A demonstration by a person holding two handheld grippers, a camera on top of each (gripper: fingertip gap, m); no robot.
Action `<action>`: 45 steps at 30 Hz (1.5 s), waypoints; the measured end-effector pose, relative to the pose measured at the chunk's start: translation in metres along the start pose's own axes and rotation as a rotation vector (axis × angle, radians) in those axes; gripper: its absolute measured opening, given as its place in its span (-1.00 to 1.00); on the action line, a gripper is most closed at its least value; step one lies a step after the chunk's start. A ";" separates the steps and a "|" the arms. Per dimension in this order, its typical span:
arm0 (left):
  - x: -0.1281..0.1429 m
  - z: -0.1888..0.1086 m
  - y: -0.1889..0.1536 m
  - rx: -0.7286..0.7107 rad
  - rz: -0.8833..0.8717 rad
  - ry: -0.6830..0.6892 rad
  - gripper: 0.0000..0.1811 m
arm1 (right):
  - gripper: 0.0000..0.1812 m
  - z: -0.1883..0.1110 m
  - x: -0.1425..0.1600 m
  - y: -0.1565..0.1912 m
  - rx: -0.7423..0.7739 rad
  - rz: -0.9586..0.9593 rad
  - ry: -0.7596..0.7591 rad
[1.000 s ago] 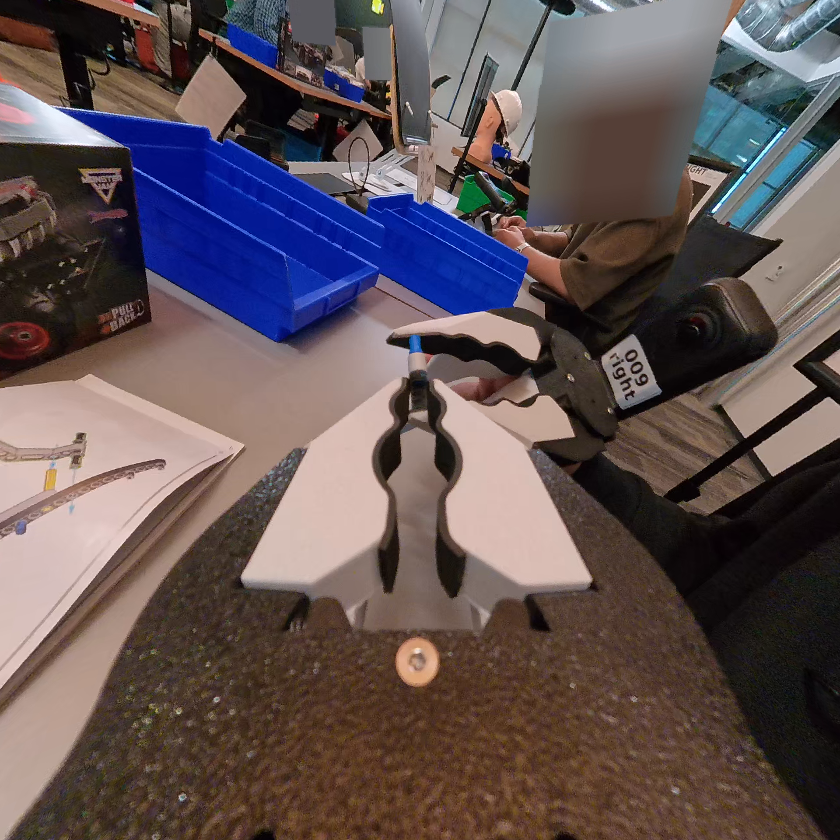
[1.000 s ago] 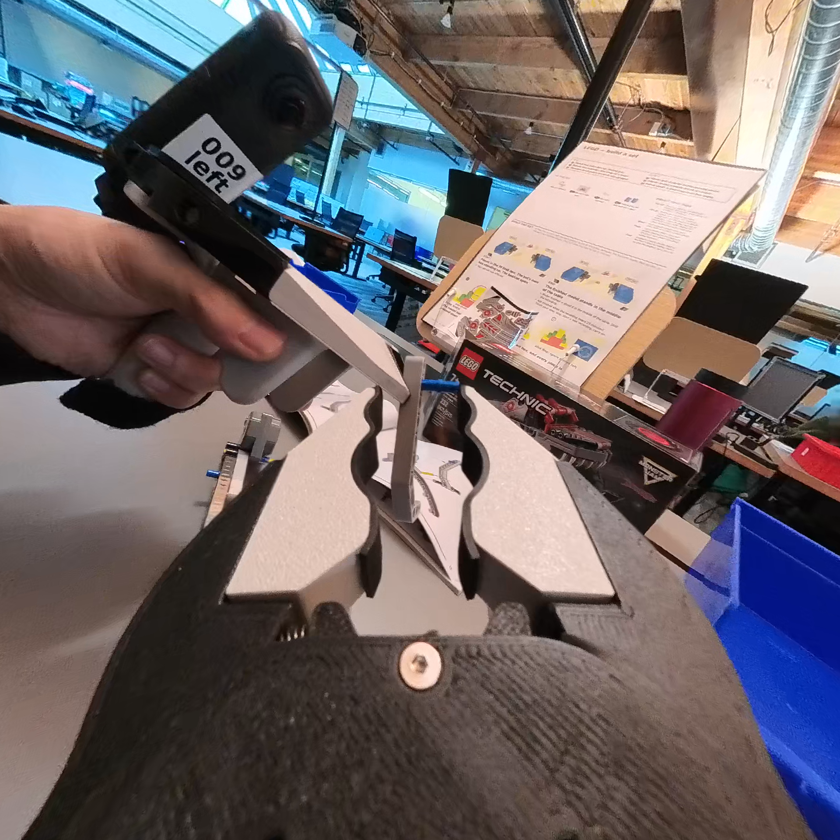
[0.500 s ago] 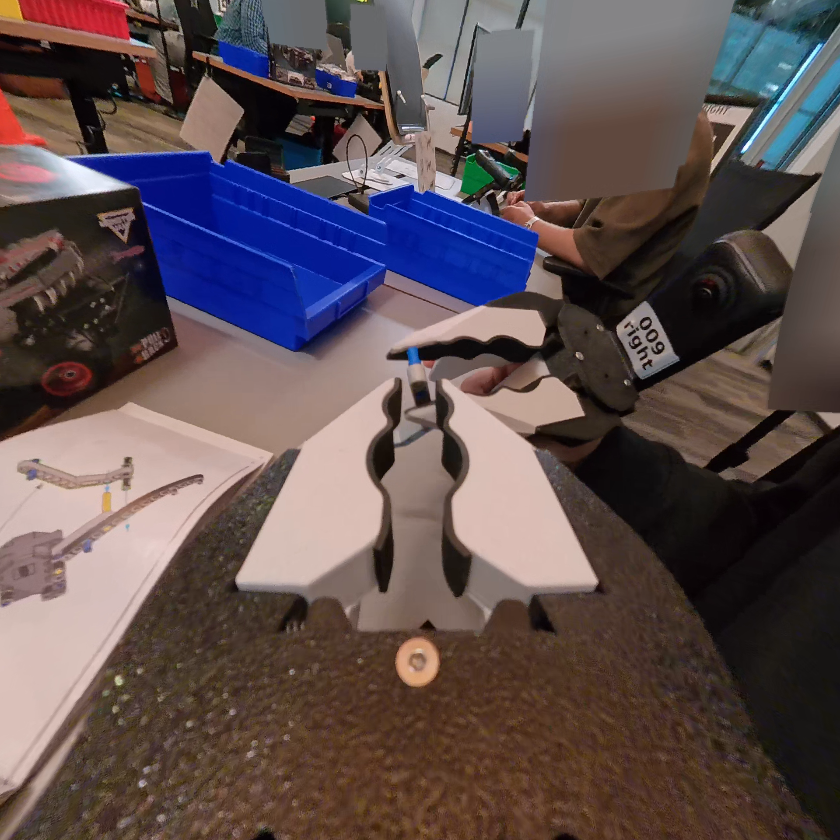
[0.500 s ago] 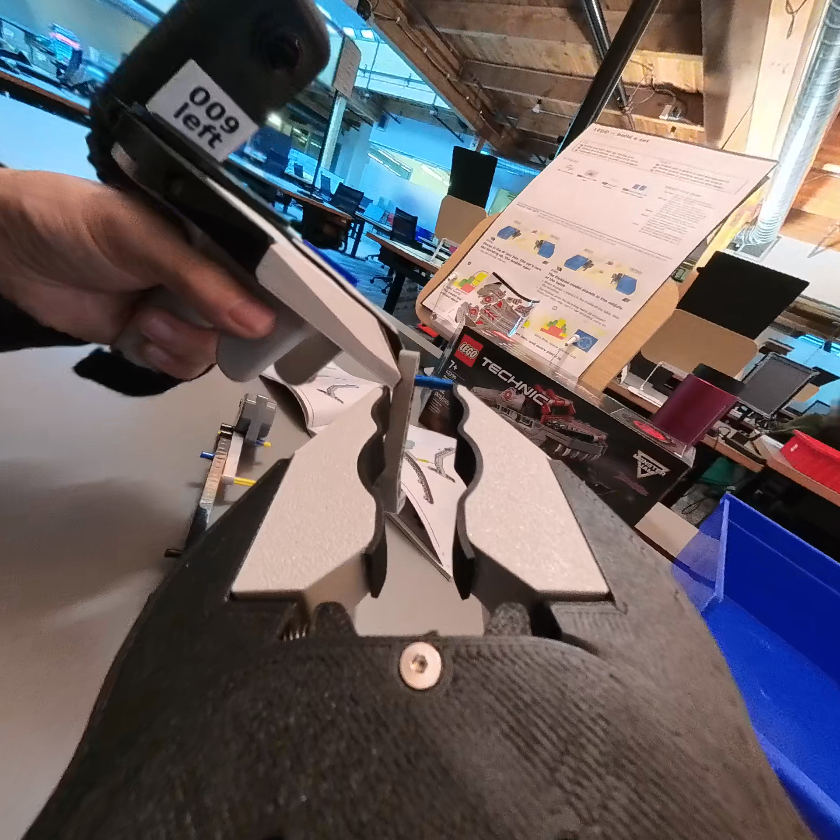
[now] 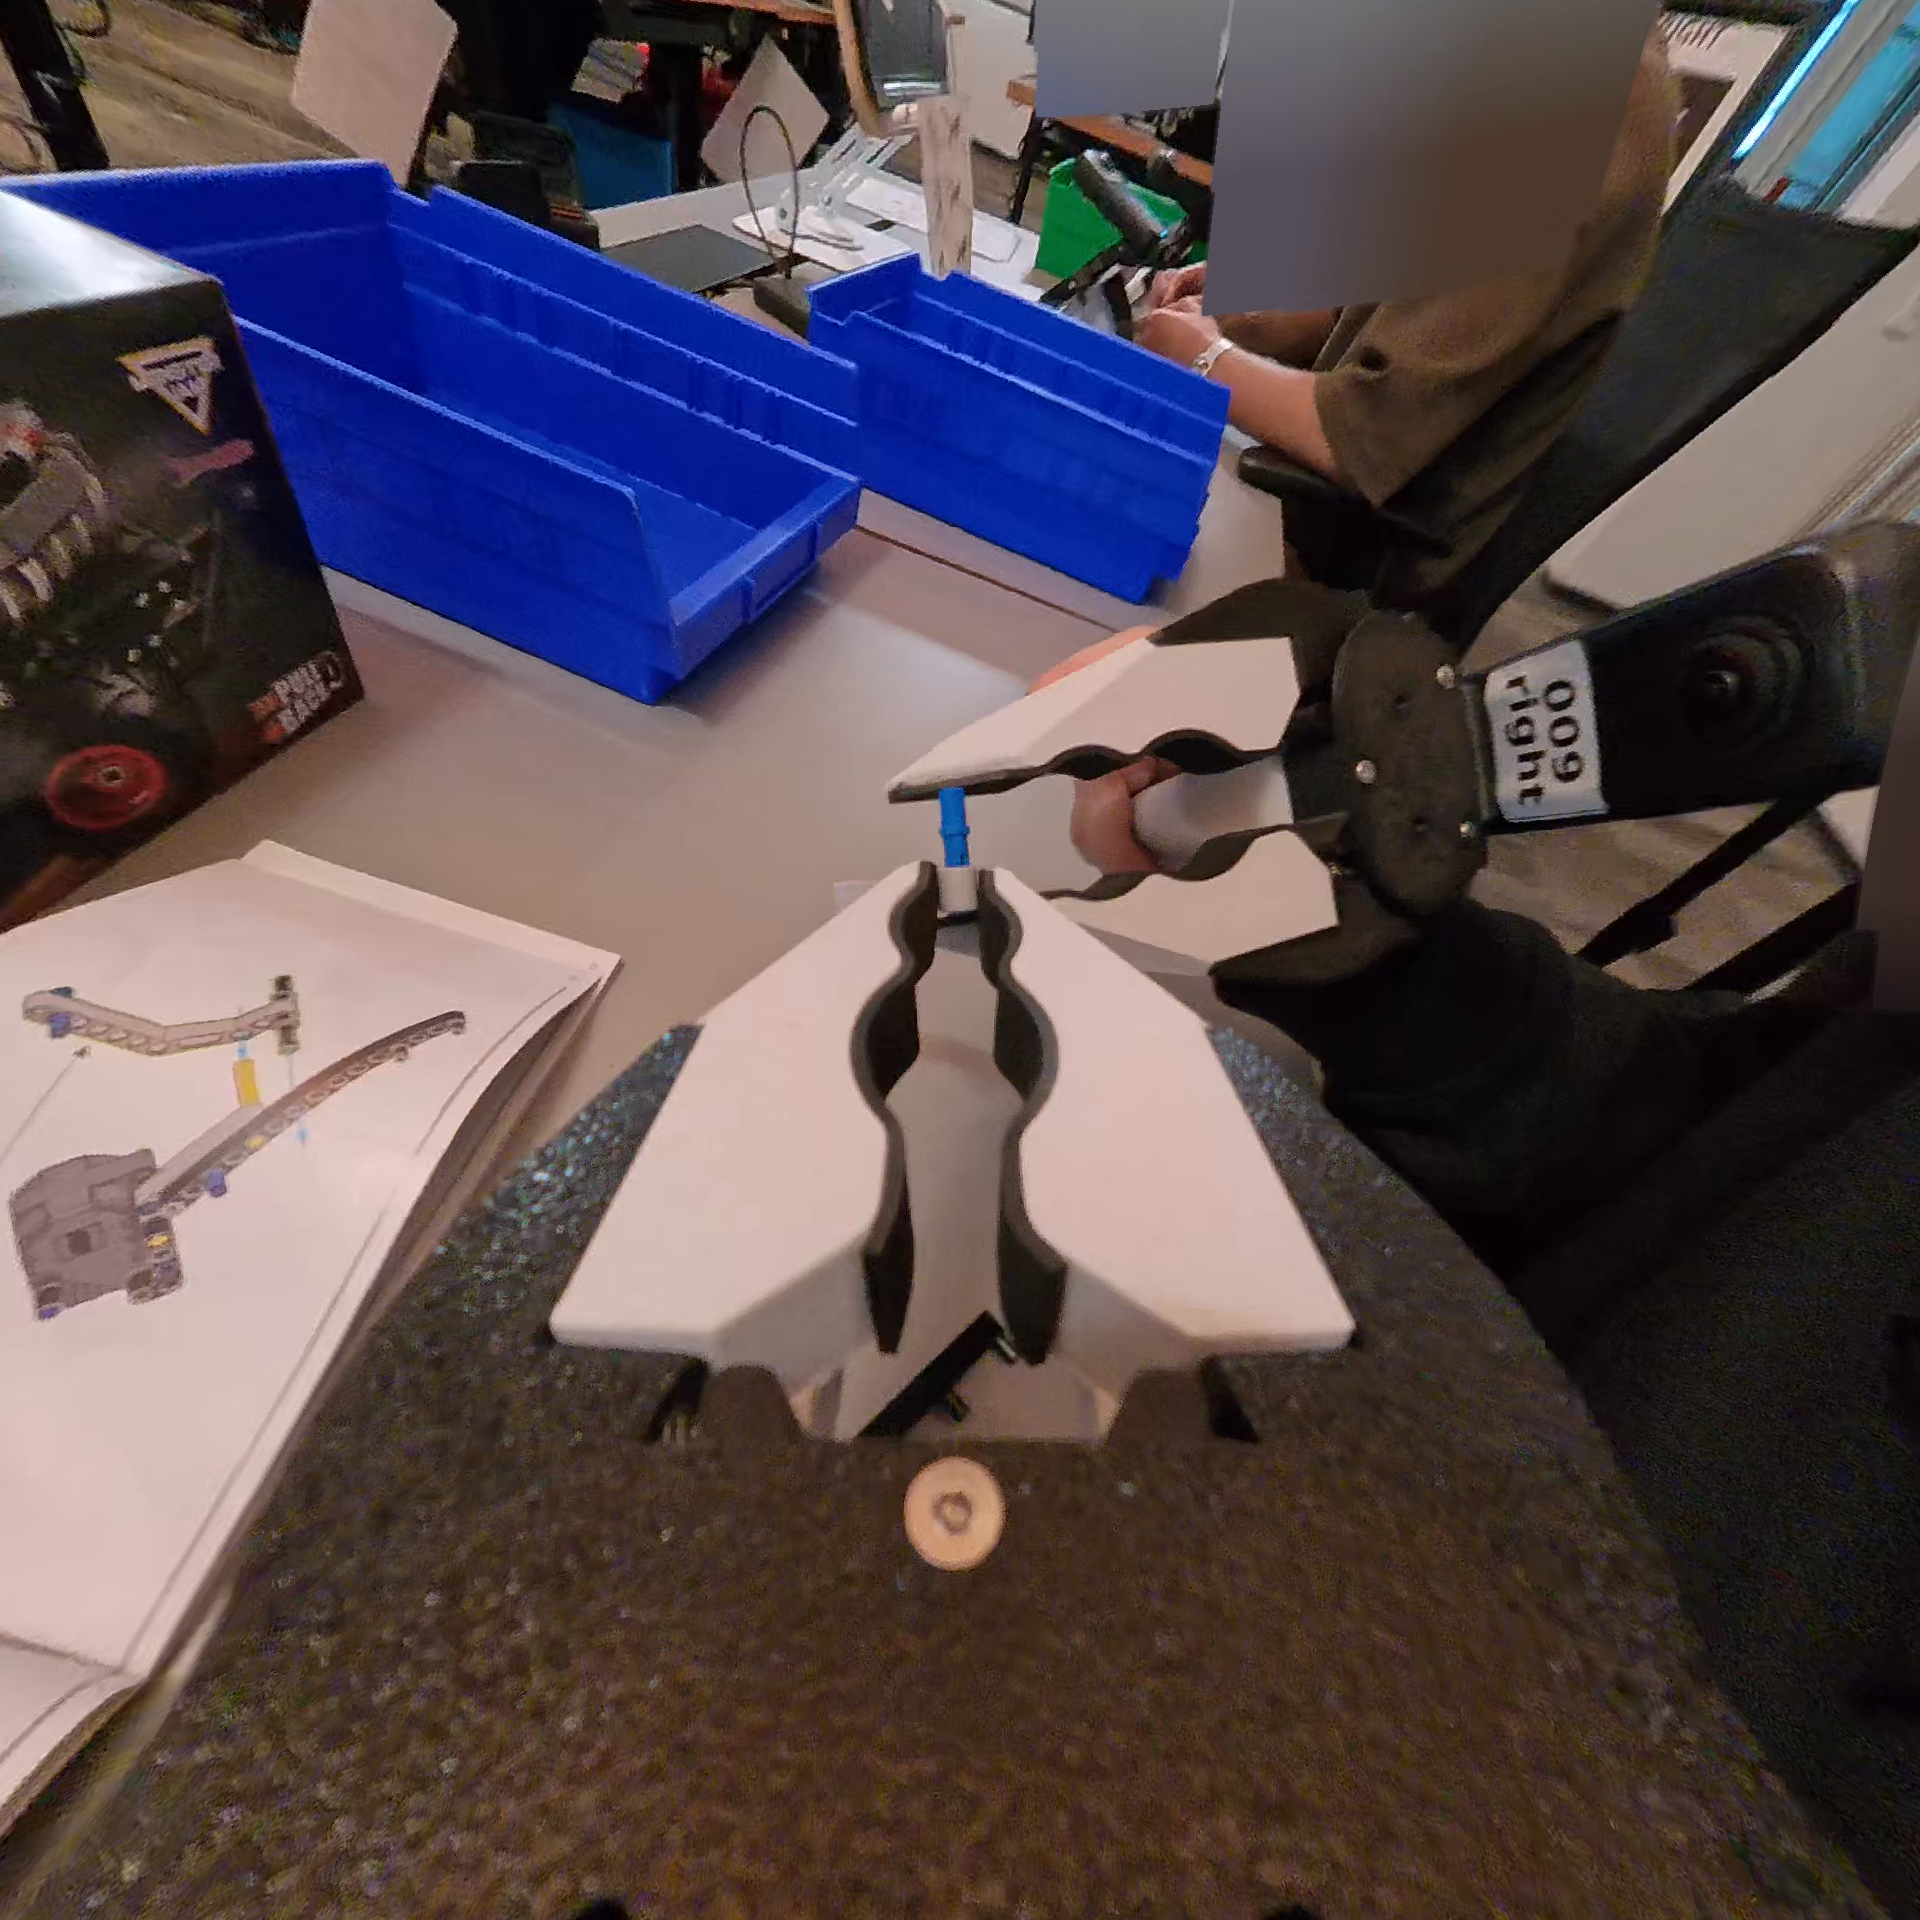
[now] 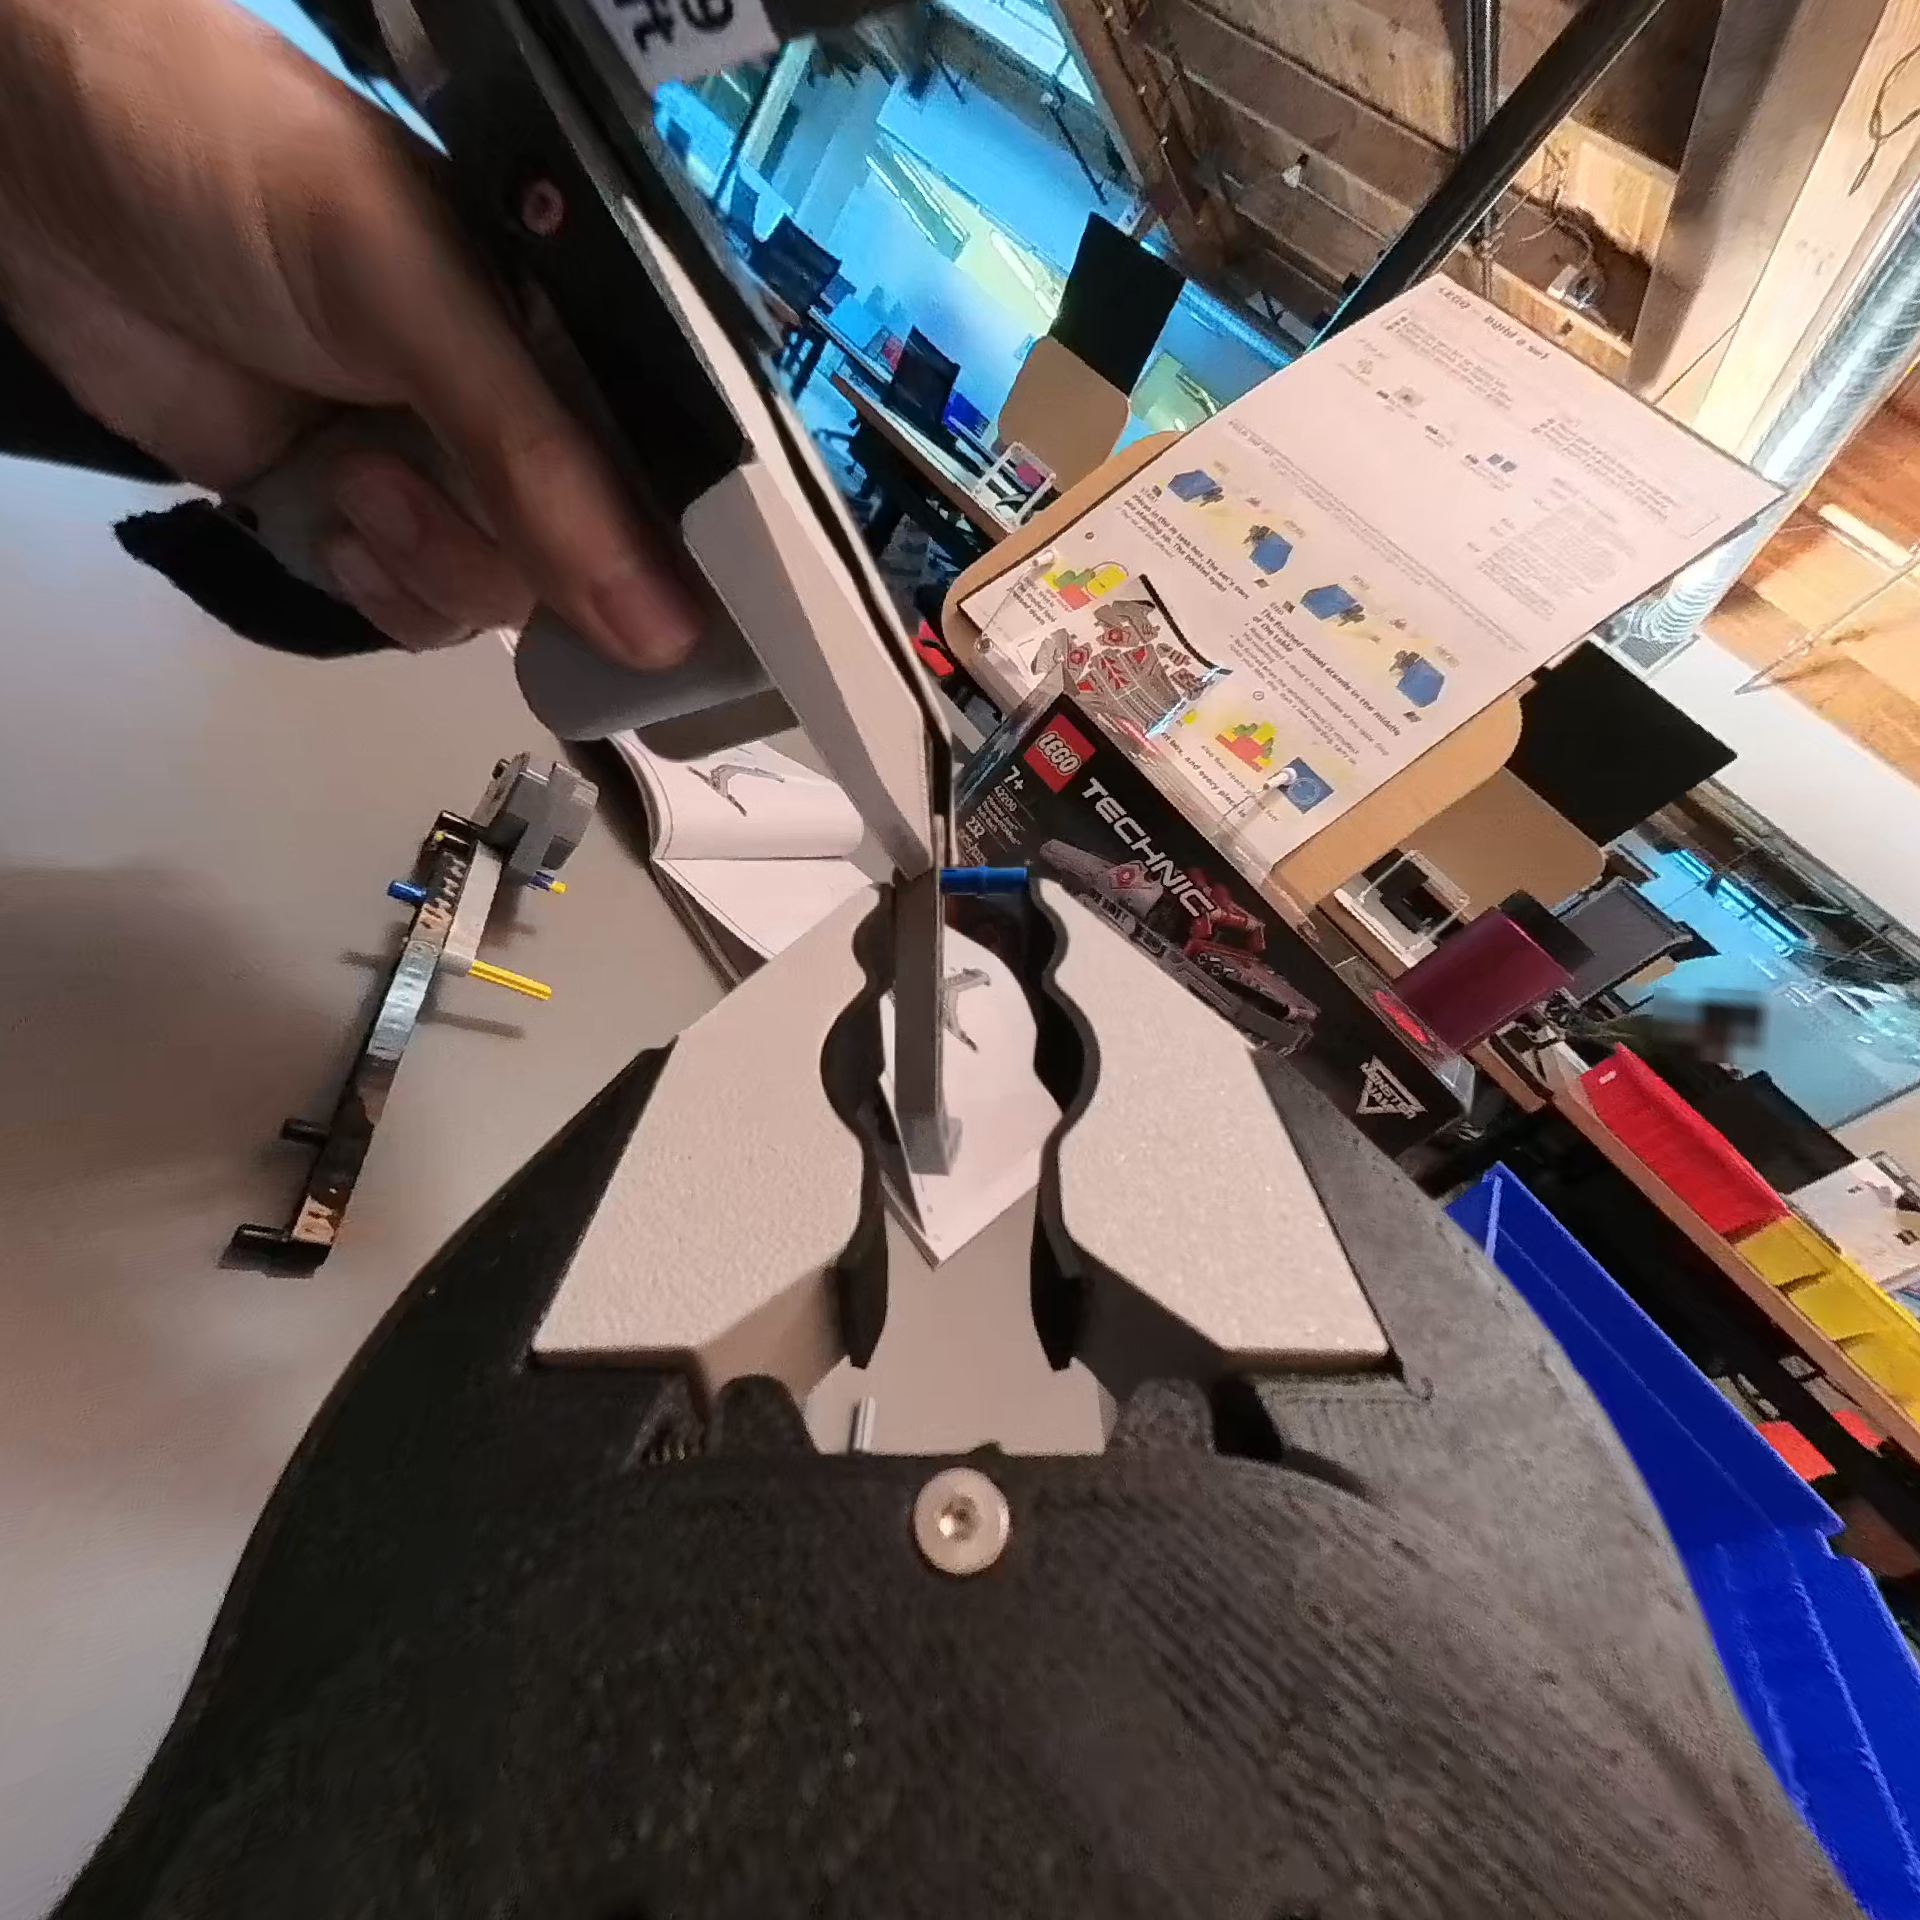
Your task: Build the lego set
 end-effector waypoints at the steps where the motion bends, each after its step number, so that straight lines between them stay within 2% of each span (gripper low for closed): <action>1: 0.000 -0.001 0.001 0.022 -0.026 -0.007 -0.94 | -0.76 0.000 0.000 0.000 0.000 0.003 -0.009; 10: 0.001 -0.002 0.010 0.042 -0.114 0.032 -0.94 | -0.76 0.005 0.000 0.004 -0.010 -0.032 0.038; 15: 0.003 0.000 0.019 0.116 -0.257 0.058 -0.94 | -0.73 0.006 0.001 0.008 -0.008 -0.170 0.108; 21: 0.008 0.003 0.025 0.201 -0.376 0.026 -0.94 | -0.70 0.006 -0.002 0.006 0.009 -0.165 0.132; 29: 0.007 0.003 0.025 0.118 -0.286 0.027 -0.94 | -0.78 0.013 -0.004 0.008 0.005 -0.190 0.233; 34: 0.006 0.005 0.026 0.101 -0.281 0.055 -0.94 | -0.75 0.016 -0.003 0.012 0.033 -0.339 0.294; 38: 0.008 0.006 0.024 0.098 -0.257 0.098 -0.94 | -0.63 0.013 0.000 0.013 0.020 -0.410 0.258; 40: 0.007 0.006 0.023 0.113 -0.253 0.101 -0.94 | -0.72 0.011 0.000 0.014 -0.005 -0.381 0.218; 45: 0.006 0.005 0.024 0.133 -0.248 0.107 -0.94 | -0.75 0.010 0.002 0.012 -0.007 -0.283 0.169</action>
Point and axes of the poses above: each gripper's, where its closed fingertips meet, z out along the fingers, x out of its underside, y = z × x across the jaws, the point moved 9 cm from there along -z, back along the fingers, and after that the axes turned 10 degrees about -z, right-handed, at the moved point
